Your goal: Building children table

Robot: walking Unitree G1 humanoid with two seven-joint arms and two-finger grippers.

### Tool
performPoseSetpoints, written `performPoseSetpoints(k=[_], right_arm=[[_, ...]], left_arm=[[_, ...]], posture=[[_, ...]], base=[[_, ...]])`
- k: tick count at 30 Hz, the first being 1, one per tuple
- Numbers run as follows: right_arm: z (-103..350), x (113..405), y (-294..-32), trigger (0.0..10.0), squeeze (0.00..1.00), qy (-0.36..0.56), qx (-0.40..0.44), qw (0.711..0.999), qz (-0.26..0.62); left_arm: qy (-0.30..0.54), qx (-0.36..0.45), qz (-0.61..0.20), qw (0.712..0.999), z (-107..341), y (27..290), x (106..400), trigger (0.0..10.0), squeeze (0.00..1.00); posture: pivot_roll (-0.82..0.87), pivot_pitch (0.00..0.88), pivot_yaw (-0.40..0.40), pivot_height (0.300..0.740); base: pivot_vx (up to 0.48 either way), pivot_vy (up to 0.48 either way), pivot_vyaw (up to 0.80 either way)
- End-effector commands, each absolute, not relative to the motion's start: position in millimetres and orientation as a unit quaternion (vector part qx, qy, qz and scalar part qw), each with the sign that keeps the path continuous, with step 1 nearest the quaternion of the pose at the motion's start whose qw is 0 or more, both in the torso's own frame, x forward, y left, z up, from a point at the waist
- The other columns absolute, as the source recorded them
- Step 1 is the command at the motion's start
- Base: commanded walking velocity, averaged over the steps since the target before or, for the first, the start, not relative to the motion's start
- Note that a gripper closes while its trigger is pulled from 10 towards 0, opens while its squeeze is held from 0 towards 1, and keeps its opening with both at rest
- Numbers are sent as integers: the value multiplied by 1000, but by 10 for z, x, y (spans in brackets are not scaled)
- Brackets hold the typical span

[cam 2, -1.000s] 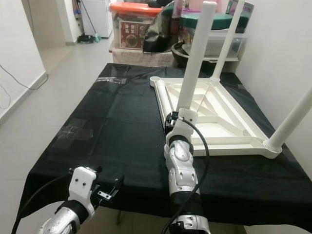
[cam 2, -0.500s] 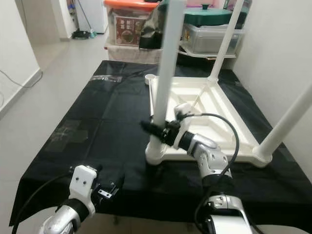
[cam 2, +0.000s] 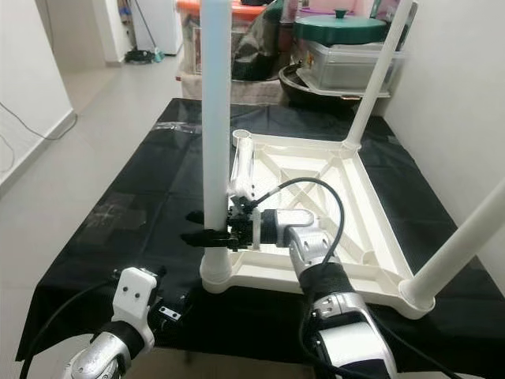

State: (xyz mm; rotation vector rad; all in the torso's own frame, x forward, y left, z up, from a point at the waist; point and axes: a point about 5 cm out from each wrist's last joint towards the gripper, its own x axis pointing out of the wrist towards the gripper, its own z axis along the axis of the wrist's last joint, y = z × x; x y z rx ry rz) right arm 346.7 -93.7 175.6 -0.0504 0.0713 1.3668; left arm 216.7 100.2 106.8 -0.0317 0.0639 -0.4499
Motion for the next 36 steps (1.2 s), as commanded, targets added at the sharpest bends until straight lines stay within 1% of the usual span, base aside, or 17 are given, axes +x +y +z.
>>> performPoseSetpoints(k=[1, 2, 4, 9, 11, 12, 14, 15, 19, 26, 27, 28, 29, 30, 34, 35, 36], right_arm=[[1610, 3513, -1009, 0, 0, 56, -13, 825, 561], [1610, 3513, -1009, 0, 0, 56, -13, 825, 561], [1555, 3582, -1124, 0, 0, 52, 14, 893, 448], [1478, 3641, -1291, 0, 0, 58, 40, 951, 302], [1438, 3636, -1372, 0, 0, 57, 40, 974, 214], [1393, 3592, -1446, 0, 0, 58, 52, 991, 108], [1393, 3592, -1446, 0, 0, 58, 52, 991, 108], [1368, 3488, -1429, 0, 0, 50, 64, 996, 22], [1325, 3292, -1275, 0, 0, 45, 95, 991, -78], [1276, 3229, -1088, 0, 0, 57, 126, 983, -122], [1250, 3238, -975, 1529, 0, 67, 137, 981, -117], [1238, 3252, -868, 10000, 0, 71, 146, 982, -93], [1238, 3252, -868, 10000, 0, 71, 146, 982, -93], [1245, 3254, -806, 10000, 1000, 65, 143, 986, -60], [1261, 3266, -802, 10000, 1000, 47, 132, 990, -19], [1272, 3302, -871, 10000, 0, 38, 124, 992, 6], [1280, 3329, -921, 10000, 0, 33, 119, 992, 22]], left_arm=[[21, -17, -227, 974, 1080, 986, 2141, 10000, 0], [21, -17, -227, 974, 1080, 986, 2141, 10000, 0], [-2, -5, -237, 972, 1135, 957, 2108, 10000, 0], [-19, 4, -241, 970, 1169, 942, 2083, 10000, 0], [-21, 3, -241, 970, 1171, 946, 2076, 10000, 0], [-21, 1, -241, 970, 1170, 951, 2073, 10000, 0], [-21, 1, -241, 970, 1170, 951, 2073, 10000, 0], [-20, 1, -241, 970, 1164, 953, 2069, 10000, 0], [-19, 4, -240, 970, 1159, 954, 2067, 10000, 0], [-21, 6, -239, 971, 1155, 955, 2065, 10000, 0], [-22, 7, -238, 971, 1152, 954, 2060, 10000, 0], [-23, 7, -238, 971, 1149, 953, 2054, 10000, 0], [-23, 7, -238, 971, 1149, 953, 2054, 10000, 0], [-23, 7, -238, 971, 1145, 952, 2049, 10000, 0], [-23, 7, -239, 971, 1144, 948, 2046, 10000, 0], [-22, 7, -240, 971, 1144, 949, 2049, 10000, 0], [-22, 7, -240, 970, 1144, 950, 2052, 10000, 0]], posture=[[144, 0, -72, 740], [144, 0, -72, 740], [136, 0, -68, 740], [127, 0, -63, 740], [127, 0, -63, 740], [126, 0, -64, 740], [126, 0, -64, 740], [131, 0, -66, 740], [140, 0, -74, 740], [141, 0, -72, 740], [145, 0, -74, 740], [146, 0, -76, 740], [146, 0, -76, 740], [144, 0, -72, 740], [143, 0, -75, 740], [138, 0, -72, 740], [138, 0, -72, 740]], base=[[0, 0, 0], [0, 0, 0], [0, 0, 0], [0, 0, 0], [0, 0, 0], [0, 0, 0], [0, 0, 0], [0, 0, 0], [0, 0, 0], [0, 0, 0], [0, 0, 0], [0, 0, 0], [0, 0, 0], [0, 0, 0], [0, 0, 0], [0, 0, 0], [0, 0, 0]])
